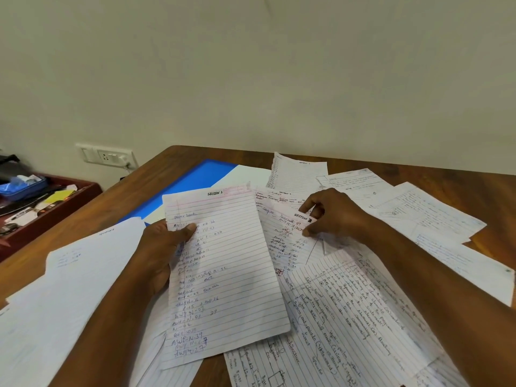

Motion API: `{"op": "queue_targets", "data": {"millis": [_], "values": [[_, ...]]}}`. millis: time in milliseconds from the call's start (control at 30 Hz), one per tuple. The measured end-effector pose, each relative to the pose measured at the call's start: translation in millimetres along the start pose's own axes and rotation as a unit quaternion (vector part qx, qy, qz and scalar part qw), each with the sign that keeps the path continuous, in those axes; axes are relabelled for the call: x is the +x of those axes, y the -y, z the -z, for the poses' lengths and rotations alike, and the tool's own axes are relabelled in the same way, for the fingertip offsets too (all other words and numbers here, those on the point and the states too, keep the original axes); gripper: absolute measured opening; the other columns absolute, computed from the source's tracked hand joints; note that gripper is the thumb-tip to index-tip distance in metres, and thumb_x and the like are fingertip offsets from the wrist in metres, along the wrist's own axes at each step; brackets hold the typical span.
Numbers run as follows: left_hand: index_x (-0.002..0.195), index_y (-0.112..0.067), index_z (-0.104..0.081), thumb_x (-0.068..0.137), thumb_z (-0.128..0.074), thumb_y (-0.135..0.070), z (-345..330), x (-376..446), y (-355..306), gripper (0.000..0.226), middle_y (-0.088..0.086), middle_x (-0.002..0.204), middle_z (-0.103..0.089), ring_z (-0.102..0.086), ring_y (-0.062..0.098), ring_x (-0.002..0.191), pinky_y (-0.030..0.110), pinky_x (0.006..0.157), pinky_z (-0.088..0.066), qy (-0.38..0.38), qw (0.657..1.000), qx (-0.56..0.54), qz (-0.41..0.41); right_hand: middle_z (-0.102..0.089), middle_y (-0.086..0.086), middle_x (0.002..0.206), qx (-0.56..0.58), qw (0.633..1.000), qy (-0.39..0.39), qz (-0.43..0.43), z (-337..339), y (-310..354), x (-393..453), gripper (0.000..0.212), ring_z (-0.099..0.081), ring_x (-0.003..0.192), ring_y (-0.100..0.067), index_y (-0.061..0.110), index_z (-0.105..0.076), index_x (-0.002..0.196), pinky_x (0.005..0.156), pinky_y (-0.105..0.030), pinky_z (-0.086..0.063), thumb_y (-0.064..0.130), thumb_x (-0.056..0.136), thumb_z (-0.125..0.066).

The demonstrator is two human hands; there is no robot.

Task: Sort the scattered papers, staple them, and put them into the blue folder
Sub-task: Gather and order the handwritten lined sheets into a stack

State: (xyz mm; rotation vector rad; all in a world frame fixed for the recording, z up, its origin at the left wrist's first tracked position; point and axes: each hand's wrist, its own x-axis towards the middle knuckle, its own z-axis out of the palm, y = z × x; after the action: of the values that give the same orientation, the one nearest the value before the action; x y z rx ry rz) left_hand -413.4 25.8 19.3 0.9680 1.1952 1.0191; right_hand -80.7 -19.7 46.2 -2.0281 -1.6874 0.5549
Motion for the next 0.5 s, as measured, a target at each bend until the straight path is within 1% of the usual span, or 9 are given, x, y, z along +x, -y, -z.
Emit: {"op": "queue_targets", "data": {"millis": [33,100,167,200,233,300,367,433,500], "values": [[0.123,-0.019,-0.069,0.1,-0.069,-0.012,0,0,0,0.024,-0.001,0.114,-0.079,-0.077,0.027,0.099,0.039,0.078,-0.06,0.0,1.0,0.0,-0.001,-0.069,0.006,0.085,0.005,1.0,-0.004,0.005,2,0,0,0.043,-0.065,0.08,-0.012,0.023,-0.077,0.101,0.072,-0.028,-0.053,0.014,0.065,-0.098],[0.122,-0.017,-0.07,0.1,-0.068,-0.01,0,1,1,0.024,0.0,0.112,-0.08,-0.078,0.025,0.097,0.038,0.077,-0.06,0.002,1.0,-0.005,-0.003,-0.07,0.008,0.077,0.03,0.999,-0.016,0.009,4,0,0,0.034,-0.064,0.072,-0.009,0.022,-0.079,0.094,0.068,-0.025,-0.051,0.012,0.067,-0.097],[0.122,-0.016,-0.071,0.099,-0.068,-0.009,1,1,1,0.024,0.001,0.112,-0.08,-0.079,0.025,0.095,0.039,0.078,-0.061,0.003,1.0,-0.011,0.0,-0.072,0.008,0.074,0.065,0.997,-0.035,0.013,6,2,0,0.026,-0.065,0.07,-0.007,0.021,-0.08,0.09,0.066,-0.024,-0.05,0.015,0.07,-0.096],[0.121,-0.017,-0.071,0.099,-0.068,-0.009,1,0,1,0.023,0.001,0.112,-0.08,-0.079,0.024,0.093,0.039,0.077,-0.06,0.003,1.0,-0.011,-0.001,-0.074,0.006,0.075,0.084,0.995,-0.045,0.014,7,3,1,0.023,-0.068,0.072,-0.009,0.021,-0.081,0.089,0.068,-0.026,-0.054,0.019,0.071,-0.095],[0.119,-0.017,-0.071,0.099,-0.068,-0.009,1,1,1,0.022,0.001,0.111,-0.081,-0.08,0.022,0.09,0.037,0.075,-0.06,0.005,1.0,-0.011,-0.004,-0.076,0.005,0.077,0.106,0.993,-0.057,0.015,7,3,2,0.022,-0.072,0.077,-0.012,0.021,-0.081,0.089,0.074,-0.03,-0.058,0.022,0.072,-0.095],[0.118,-0.018,-0.072,0.099,-0.068,-0.009,1,0,1,0.021,-0.001,0.109,-0.081,-0.081,0.02,0.086,0.035,0.072,-0.059,0.007,1.0,-0.011,-0.008,-0.077,0.005,0.079,0.146,0.986,-0.077,0.01,10,7,4,0.021,-0.074,0.084,-0.015,0.021,-0.081,0.09,0.083,-0.034,-0.06,0.026,0.075,-0.094],[0.122,-0.017,-0.071,0.099,-0.067,-0.008,1,0,1,0.024,0.001,0.111,-0.081,-0.079,0.024,0.095,0.037,0.075,-0.06,0.008,1.0,-0.014,-0.012,-0.075,0.008,0.077,0.181,0.979,-0.088,0.012,14,11,4,0.018,-0.073,0.085,-0.014,0.021,-0.08,0.091,0.083,-0.034,-0.058,0.028,0.078,-0.091],[0.127,-0.015,-0.07,0.099,-0.067,-0.008,1,1,1,0.028,0.003,0.116,-0.08,-0.078,0.028,0.103,0.04,0.081,-0.06,0.008,1.0,-0.018,-0.017,-0.073,0.006,0.076,0.214,0.971,-0.105,0.024,20,17,4,0.014,-0.07,0.081,-0.015,0.021,-0.079,0.091,0.08,-0.035,-0.056,0.027,0.082,-0.088],[0.128,-0.015,-0.069,0.099,-0.067,-0.008,1,0,1,0.03,0.005,0.118,-0.079,-0.078,0.028,0.103,0.042,0.085,-0.06,0.014,0.999,-0.027,-0.026,-0.077,-0.001,0.084,0.248,0.959,-0.13,0.036,26,22,2,0.01,-0.073,0.086,-0.026,0.021,-0.079,0.092,0.084,-0.04,-0.06,0.025,0.085,-0.086]]}}
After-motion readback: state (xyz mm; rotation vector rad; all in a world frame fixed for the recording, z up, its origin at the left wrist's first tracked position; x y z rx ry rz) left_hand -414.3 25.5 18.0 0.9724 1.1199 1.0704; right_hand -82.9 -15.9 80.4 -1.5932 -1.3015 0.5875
